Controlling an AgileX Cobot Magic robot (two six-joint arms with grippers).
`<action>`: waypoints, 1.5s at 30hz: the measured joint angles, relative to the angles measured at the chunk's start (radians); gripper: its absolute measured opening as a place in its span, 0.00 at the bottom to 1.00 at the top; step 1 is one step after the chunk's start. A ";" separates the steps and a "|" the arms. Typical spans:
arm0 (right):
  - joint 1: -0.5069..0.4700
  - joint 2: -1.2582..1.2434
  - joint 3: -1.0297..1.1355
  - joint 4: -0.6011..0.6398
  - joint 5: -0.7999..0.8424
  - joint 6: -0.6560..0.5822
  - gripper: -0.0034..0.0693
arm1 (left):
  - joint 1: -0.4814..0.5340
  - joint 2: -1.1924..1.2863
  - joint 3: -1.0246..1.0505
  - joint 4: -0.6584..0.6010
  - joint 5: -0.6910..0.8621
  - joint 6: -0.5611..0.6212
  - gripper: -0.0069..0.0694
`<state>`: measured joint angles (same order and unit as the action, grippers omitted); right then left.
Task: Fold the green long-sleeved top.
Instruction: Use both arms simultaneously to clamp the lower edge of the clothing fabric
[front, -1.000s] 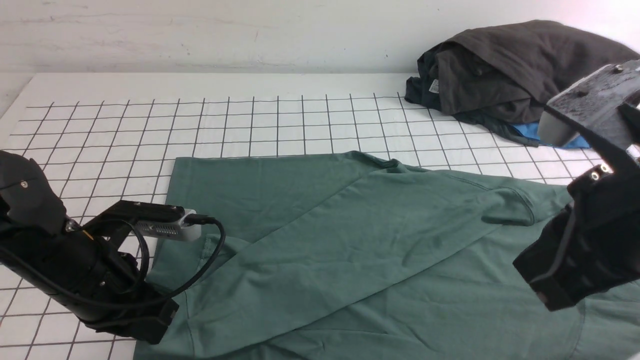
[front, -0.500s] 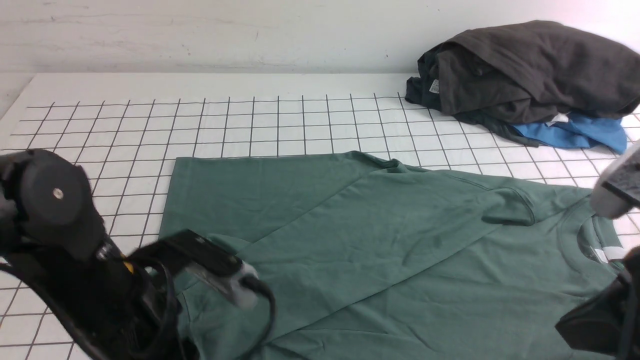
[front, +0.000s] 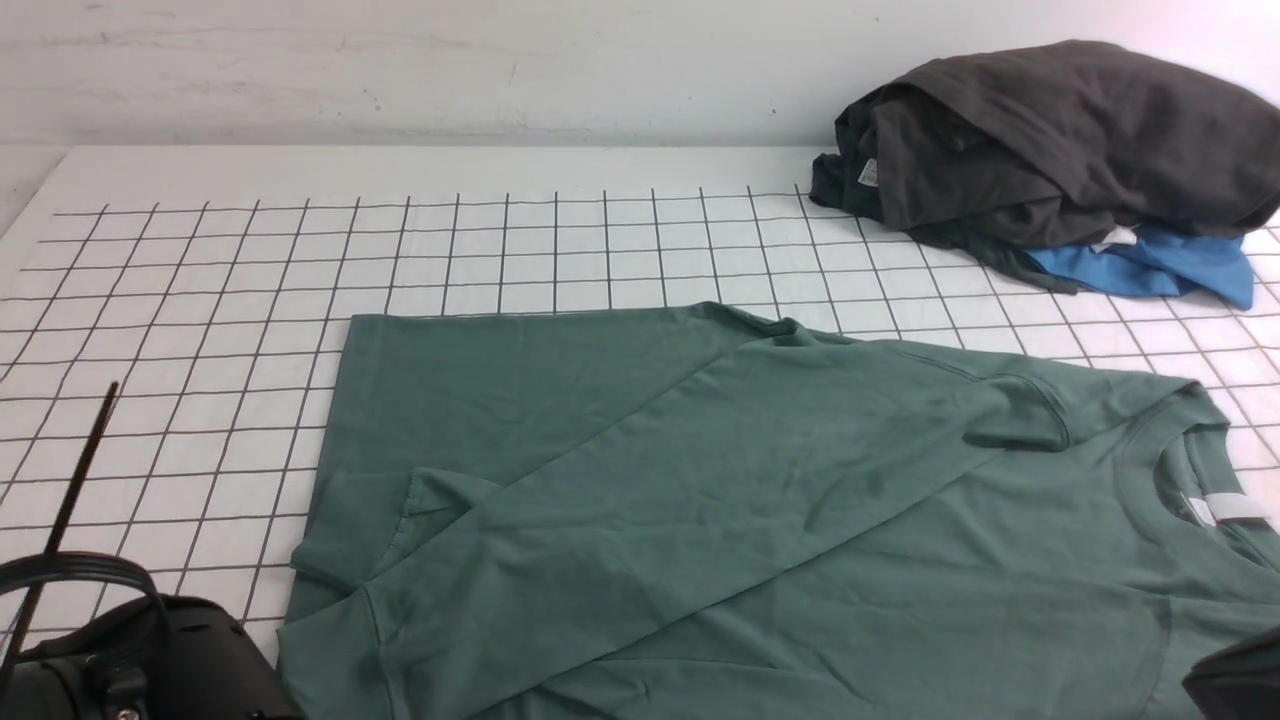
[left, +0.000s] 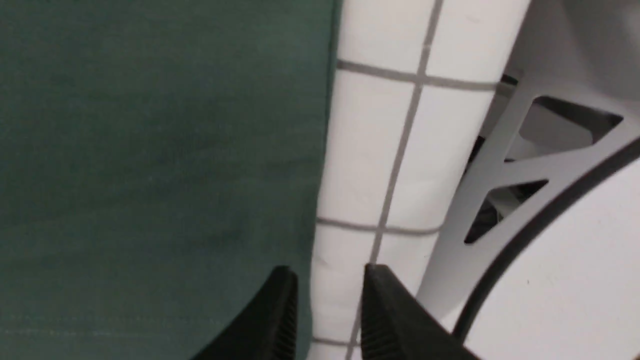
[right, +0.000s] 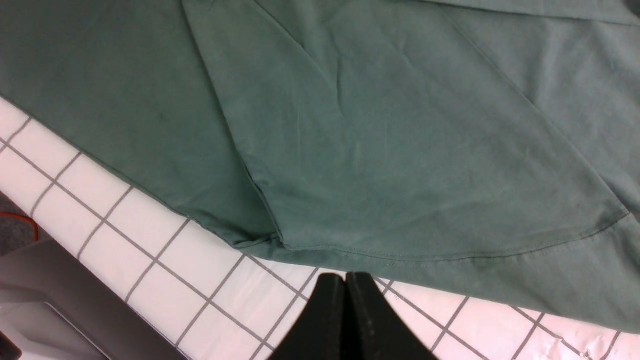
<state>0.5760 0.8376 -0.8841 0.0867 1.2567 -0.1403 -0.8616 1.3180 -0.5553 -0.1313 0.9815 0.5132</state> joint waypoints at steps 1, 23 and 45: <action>0.000 0.001 0.002 -0.003 0.000 0.000 0.03 | 0.000 0.000 0.006 -0.009 -0.025 0.000 0.39; 0.000 0.001 0.002 -0.005 0.000 0.000 0.03 | -0.003 0.087 0.059 0.162 -0.230 -0.216 0.51; 0.000 0.001 0.002 -0.005 0.000 0.000 0.03 | -0.003 0.099 -0.001 0.218 -0.147 -0.314 0.46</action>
<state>0.5760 0.8386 -0.8823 0.0818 1.2567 -0.1403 -0.8650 1.4167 -0.5563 0.0864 0.8347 0.1988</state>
